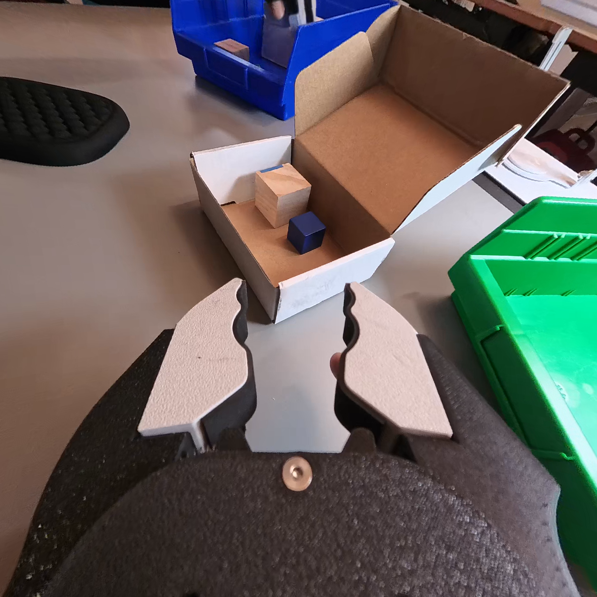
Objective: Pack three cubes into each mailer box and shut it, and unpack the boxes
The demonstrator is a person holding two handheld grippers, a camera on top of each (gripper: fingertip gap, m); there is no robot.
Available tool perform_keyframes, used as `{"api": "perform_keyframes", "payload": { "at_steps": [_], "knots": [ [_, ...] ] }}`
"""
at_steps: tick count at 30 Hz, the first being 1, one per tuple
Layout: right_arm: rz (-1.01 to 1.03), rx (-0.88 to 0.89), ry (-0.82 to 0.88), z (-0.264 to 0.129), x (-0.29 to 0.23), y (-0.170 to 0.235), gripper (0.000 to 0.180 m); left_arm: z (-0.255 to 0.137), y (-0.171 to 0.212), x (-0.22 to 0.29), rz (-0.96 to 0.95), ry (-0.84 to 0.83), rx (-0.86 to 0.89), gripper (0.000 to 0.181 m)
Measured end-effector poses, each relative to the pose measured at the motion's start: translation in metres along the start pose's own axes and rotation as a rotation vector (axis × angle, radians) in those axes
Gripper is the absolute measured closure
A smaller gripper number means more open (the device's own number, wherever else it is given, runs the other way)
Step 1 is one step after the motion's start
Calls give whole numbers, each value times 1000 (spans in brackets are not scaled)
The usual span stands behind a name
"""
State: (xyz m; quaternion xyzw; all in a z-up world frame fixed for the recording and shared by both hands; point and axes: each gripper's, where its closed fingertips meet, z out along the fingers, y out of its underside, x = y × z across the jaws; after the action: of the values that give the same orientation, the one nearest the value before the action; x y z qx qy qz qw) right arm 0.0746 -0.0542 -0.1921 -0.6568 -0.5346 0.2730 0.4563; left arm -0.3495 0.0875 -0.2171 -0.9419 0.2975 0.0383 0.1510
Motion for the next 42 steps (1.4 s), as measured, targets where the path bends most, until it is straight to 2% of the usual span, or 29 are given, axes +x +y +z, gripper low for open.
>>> {"api": "perform_keyframes", "payload": {
  "at_steps": [1, 5, 15, 18, 22, 26, 32, 36, 39, 42],
  "knots": [
    [0, -4, 0, 1, 0, 1, 123, 5, 3, -2, 5, -1, -16, 152],
    [5, -11, 0, 2, 0, 3, 123, 17, 12, -7, 48, -9, -74, 146],
    [16, -19, -11, 4, 0, 5, 123, 21, 9, 2, 80, 69, -55, 146],
    [15, -20, -11, 4, -1, 6, 123, 22, 11, 7, 82, 115, -67, 139],
    [15, -21, -13, 4, -1, 6, 123, 30, 17, 4, 107, 103, -102, 143],
    [17, -20, -12, 4, 0, 6, 123, 34, 12, 4, 107, 105, -63, 150],
    [18, -28, -17, 5, -1, 8, 123, 35, 8, 8, 174, 101, -60, 147],
    [15, -28, -16, 5, -1, 8, 124, 35, 8, 12, 191, 116, -69, 159],
    [16, -25, -13, 4, 0, 7, 124, 27, 4, 11, 178, 88, -68, 159],
    [15, -23, -15, 4, 0, 7, 124, 1, -13, 10, 136, 2, -34, 159]
  ]
}}
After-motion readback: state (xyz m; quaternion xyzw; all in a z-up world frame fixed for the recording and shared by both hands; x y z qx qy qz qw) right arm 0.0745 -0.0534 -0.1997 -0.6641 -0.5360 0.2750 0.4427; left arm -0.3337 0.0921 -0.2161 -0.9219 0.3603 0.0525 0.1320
